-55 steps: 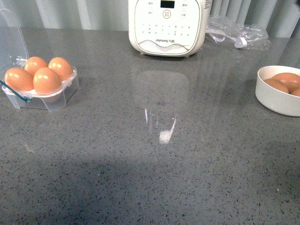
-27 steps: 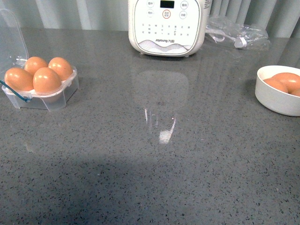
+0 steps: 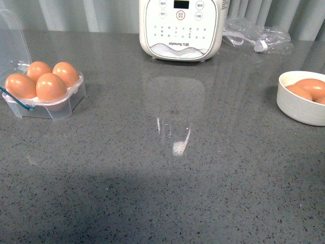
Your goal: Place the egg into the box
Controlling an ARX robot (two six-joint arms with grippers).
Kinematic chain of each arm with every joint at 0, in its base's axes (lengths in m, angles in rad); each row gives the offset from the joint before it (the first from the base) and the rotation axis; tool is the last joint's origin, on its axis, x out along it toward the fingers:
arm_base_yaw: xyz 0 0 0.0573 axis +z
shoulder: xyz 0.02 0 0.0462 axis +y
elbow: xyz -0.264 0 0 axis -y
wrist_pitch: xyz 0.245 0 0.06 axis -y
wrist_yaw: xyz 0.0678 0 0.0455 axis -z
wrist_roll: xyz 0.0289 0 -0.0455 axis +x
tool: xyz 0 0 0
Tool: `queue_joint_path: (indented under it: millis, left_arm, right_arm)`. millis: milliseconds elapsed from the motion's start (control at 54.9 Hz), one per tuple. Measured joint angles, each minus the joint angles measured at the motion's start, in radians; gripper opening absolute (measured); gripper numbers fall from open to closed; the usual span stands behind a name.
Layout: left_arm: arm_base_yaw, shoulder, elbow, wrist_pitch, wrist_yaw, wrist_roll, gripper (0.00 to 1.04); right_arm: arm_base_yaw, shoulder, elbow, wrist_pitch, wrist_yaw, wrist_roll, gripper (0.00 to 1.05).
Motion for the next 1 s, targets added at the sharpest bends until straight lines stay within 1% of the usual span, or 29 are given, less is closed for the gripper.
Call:
queue_joint_path:
  millis: [36, 164, 328, 382, 473, 728, 783, 837, 1001]
  left_arm:
    - [0.0, 0.0, 0.0, 0.0, 0.0, 0.0, 0.98]
    - [0.0, 0.0, 0.0, 0.0, 0.0, 0.0, 0.98]
    - [0.0, 0.0, 0.0, 0.0, 0.0, 0.0, 0.98]
    - [0.0, 0.0, 0.0, 0.0, 0.0, 0.0, 0.98]
    - [0.0, 0.0, 0.0, 0.0, 0.0, 0.0, 0.98]
    - [0.0, 0.0, 0.0, 0.0, 0.0, 0.0, 0.98]
    - [0.0, 0.0, 0.0, 0.0, 0.0, 0.0, 0.98]
    - [0.0, 0.0, 0.0, 0.0, 0.0, 0.0, 0.98]
    - [0.0, 0.0, 0.0, 0.0, 0.0, 0.0, 0.98]
  right_arm:
    - [0.012, -0.022, -0.016, -0.005, 0.011, 0.001, 0.21]
    - [0.041, -0.077, -0.053, -0.024, 0.038, 0.003, 0.03]
    - [0.075, -0.15, -0.093, -0.06, 0.075, 0.007, 0.03]
    - [0.122, -0.179, -0.105, -0.078, 0.143, 0.008, 0.03]
    - [0.167, -0.228, -0.121, -0.107, 0.155, 0.007, 0.03]
    - [0.169, -0.345, -0.154, -0.19, 0.163, 0.008, 0.03]
    - [0.169, -0.364, -0.182, -0.171, 0.163, 0.008, 0.03]
    - [0.169, -0.383, -0.187, -0.186, 0.163, 0.008, 0.03]
    - [0.169, -0.467, -0.187, -0.264, 0.163, 0.008, 0.03]
